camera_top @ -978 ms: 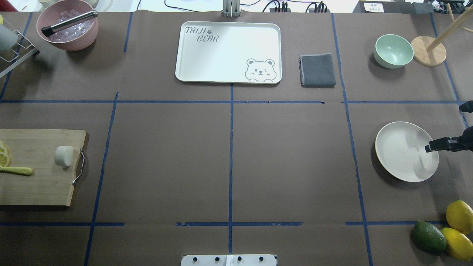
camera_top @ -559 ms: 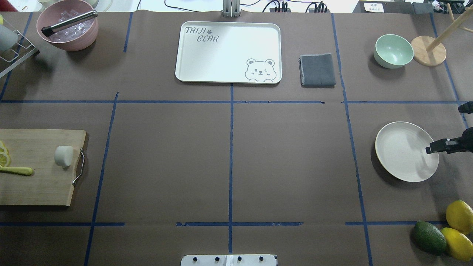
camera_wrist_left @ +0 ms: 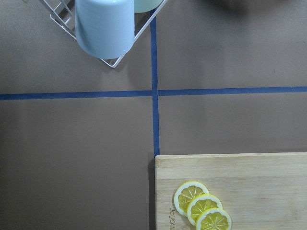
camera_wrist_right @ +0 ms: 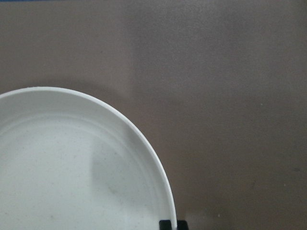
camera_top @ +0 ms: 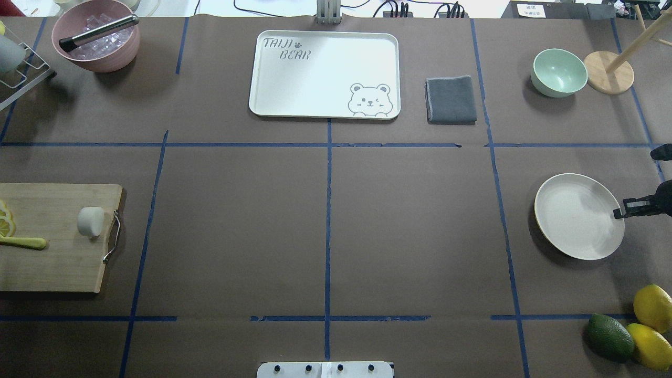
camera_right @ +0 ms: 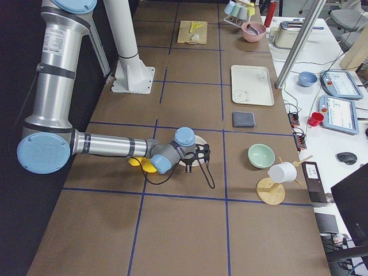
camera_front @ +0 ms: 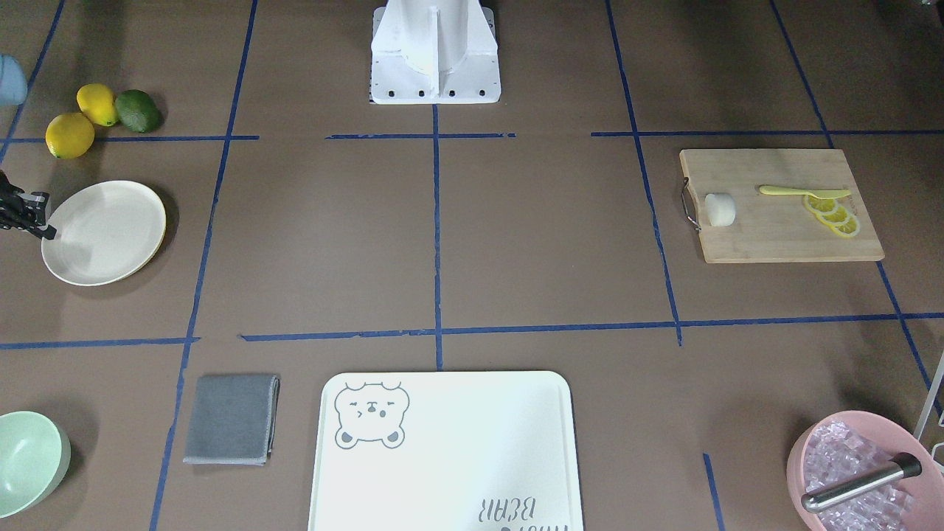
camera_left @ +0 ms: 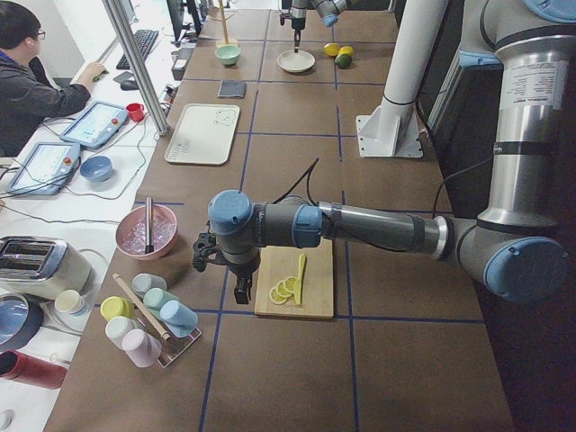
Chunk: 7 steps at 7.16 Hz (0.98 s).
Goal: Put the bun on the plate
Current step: 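Reach the right gripper to the white plate rim and grasp it, then carry the white plate with the right gripper toward the table center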
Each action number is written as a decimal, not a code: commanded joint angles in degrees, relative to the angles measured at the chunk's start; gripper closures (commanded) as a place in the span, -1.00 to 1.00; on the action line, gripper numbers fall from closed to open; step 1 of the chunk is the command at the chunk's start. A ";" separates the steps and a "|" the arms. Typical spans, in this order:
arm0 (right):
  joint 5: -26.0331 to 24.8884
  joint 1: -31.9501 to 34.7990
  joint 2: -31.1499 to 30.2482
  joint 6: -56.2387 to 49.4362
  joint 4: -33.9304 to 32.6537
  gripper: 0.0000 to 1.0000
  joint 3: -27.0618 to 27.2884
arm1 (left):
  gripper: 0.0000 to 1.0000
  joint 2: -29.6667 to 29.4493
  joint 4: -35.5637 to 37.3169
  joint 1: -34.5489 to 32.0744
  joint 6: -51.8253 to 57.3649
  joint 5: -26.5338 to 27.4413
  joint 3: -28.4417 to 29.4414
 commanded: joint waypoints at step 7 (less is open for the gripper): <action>18.66 14.52 9.98 15.70 2.30 1.00 3.39 | -1.00 -1.07 -24.72 18.54 -33.94 2.00 -0.51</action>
